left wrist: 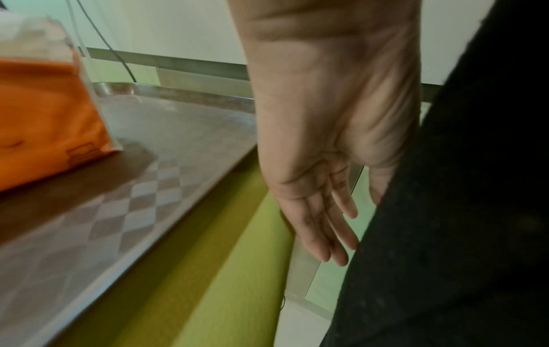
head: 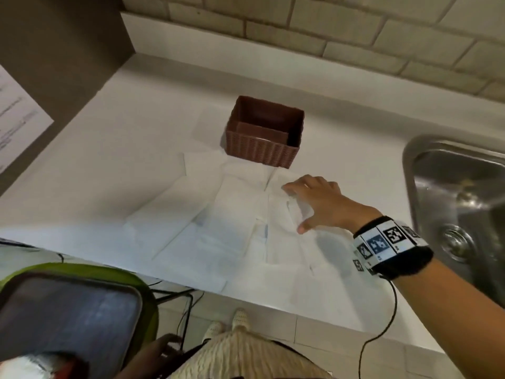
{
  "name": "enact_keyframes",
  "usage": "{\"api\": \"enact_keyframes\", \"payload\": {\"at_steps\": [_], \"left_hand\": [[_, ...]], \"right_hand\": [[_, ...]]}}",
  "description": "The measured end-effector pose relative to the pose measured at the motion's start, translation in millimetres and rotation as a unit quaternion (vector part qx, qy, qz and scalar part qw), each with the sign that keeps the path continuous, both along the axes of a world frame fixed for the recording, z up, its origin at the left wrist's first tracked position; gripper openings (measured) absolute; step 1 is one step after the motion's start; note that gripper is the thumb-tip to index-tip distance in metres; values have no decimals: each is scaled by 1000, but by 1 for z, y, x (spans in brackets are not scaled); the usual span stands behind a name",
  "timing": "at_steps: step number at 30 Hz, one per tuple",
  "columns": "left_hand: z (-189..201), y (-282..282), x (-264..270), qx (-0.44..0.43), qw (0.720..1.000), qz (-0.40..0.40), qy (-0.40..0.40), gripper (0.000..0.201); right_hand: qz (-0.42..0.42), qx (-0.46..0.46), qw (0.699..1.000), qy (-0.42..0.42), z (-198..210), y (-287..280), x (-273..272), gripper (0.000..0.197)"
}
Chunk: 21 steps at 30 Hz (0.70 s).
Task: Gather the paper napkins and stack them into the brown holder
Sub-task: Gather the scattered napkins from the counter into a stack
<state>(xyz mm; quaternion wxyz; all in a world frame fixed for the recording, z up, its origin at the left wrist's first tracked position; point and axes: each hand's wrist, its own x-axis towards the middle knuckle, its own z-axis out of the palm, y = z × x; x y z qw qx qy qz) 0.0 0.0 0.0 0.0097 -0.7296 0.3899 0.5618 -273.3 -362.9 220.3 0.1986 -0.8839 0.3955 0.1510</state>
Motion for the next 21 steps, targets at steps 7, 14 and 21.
{"api": "enact_keyframes", "payload": {"at_steps": [7,14,21], "left_hand": [[32,5,-8,-5,999,-27,-22,18],[211,-50,20,-164,969,113,148,61],[296,-149,-16,-373,895,154,190,49]], "right_hand": [[-14,5,999,34,0,-10,0,78],[-17,60,997,-38,44,-7,-23,34],[5,26,999,-35,82,2,-27,29]]}}
